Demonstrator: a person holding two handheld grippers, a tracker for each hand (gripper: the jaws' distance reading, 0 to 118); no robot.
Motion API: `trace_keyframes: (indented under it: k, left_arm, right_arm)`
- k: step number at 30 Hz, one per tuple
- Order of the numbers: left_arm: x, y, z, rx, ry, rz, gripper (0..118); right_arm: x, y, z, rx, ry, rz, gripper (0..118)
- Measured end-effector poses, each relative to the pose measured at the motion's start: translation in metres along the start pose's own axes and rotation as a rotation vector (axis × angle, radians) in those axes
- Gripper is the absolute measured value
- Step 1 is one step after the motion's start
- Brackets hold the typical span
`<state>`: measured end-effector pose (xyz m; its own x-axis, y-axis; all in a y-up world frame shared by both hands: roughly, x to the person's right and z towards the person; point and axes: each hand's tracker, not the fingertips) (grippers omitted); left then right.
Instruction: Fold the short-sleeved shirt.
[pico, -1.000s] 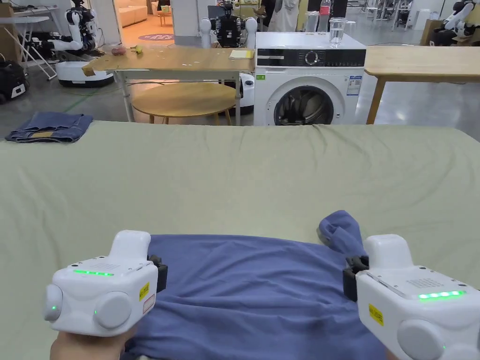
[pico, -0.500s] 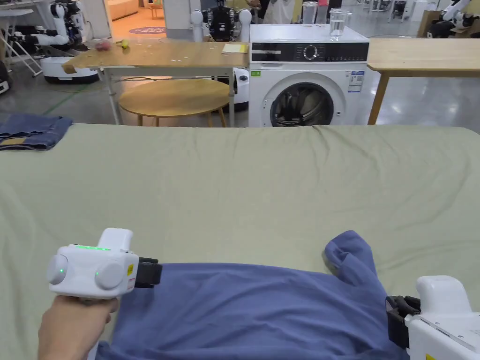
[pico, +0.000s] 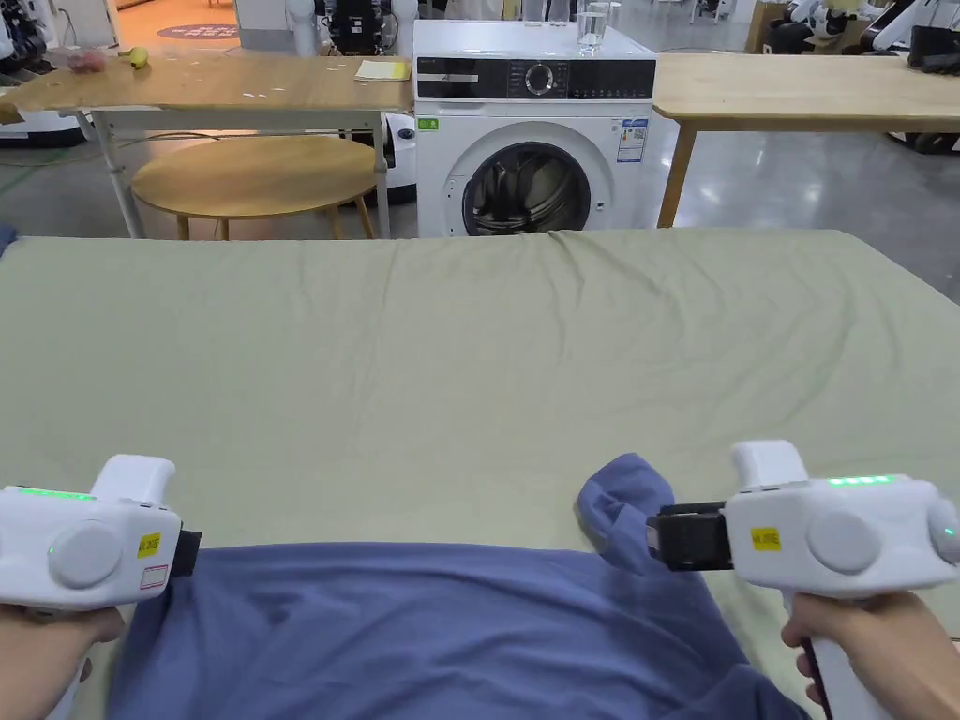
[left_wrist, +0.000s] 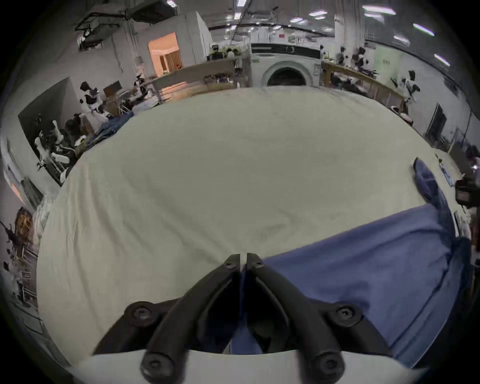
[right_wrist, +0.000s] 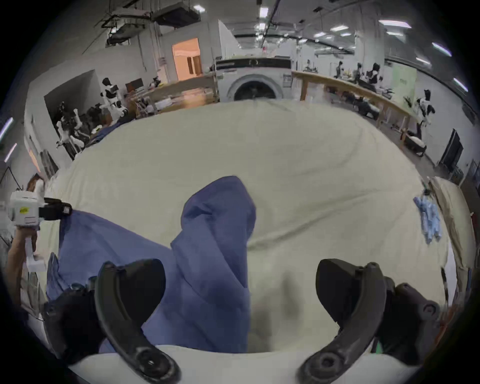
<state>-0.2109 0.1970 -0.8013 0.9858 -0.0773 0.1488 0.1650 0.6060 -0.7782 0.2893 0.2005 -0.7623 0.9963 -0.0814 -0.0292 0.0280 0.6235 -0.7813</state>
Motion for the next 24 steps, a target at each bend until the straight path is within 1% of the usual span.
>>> trace_keyframes:
  k: [1,2,3,4,5,6,7,9,11,13,16,19,21,24]
  left_arm:
    - [0.003,0.000,0.004,0.010,0.009,-0.009,0]
    - [0.004,-0.001,0.005,0.013,0.010,-0.015,0]
    - [0.006,-0.001,0.007,0.012,0.007,-0.016,0]
    - [0.007,-0.002,0.008,0.011,0.004,-0.015,0]
    - [0.008,-0.003,0.009,0.013,0.005,-0.013,0]
    - [0.007,-0.004,0.008,0.012,0.010,-0.012,0]
    - [0.007,-0.005,0.008,0.007,0.005,-0.005,0]
    - [0.007,-0.009,0.013,0.008,0.002,0.006,0]
    - [0.007,-0.011,0.024,0.041,0.015,0.003,0]
    - [0.004,-0.013,0.045,0.086,0.012,0.022,0]
    - [-0.001,-0.021,0.086,0.165,-0.014,0.047,0]
    - [-0.003,-0.043,0.137,0.238,-0.027,0.042,0]
    - [-0.004,-0.068,0.171,0.282,-0.040,0.048,0]
    - [-0.007,-0.113,0.203,0.286,-0.071,0.033,0]
  right_arm:
    - [-0.003,0.001,-0.011,-0.038,0.017,0.003,116]
    - [-0.005,0.000,-0.021,-0.064,0.031,0.009,111]
    - [-0.006,-0.002,-0.030,-0.086,0.016,0.016,79]
    - [-0.008,-0.003,-0.036,-0.119,0.015,0.028,32]
    - [-0.009,-0.007,-0.041,-0.122,0.016,0.037,8]
    - [-0.010,-0.009,-0.045,-0.159,0.009,0.050,6]
    - [-0.010,-0.012,-0.044,-0.152,0.055,0.033,6]
    - [-0.008,-0.012,-0.028,-0.100,0.044,0.010,6]
    - [-0.003,-0.010,-0.007,-0.030,0.087,-0.032,5]
    - [-0.001,-0.007,0.022,0.006,0.126,-0.051,5]
    - [-0.005,-0.015,0.075,0.090,0.124,-0.007,5]
    - [-0.014,-0.038,0.133,0.170,0.139,0.033,5]
    - [-0.023,-0.065,0.172,0.225,0.139,0.069,5]
    - [-0.034,-0.110,0.213,0.278,0.113,0.118,5]
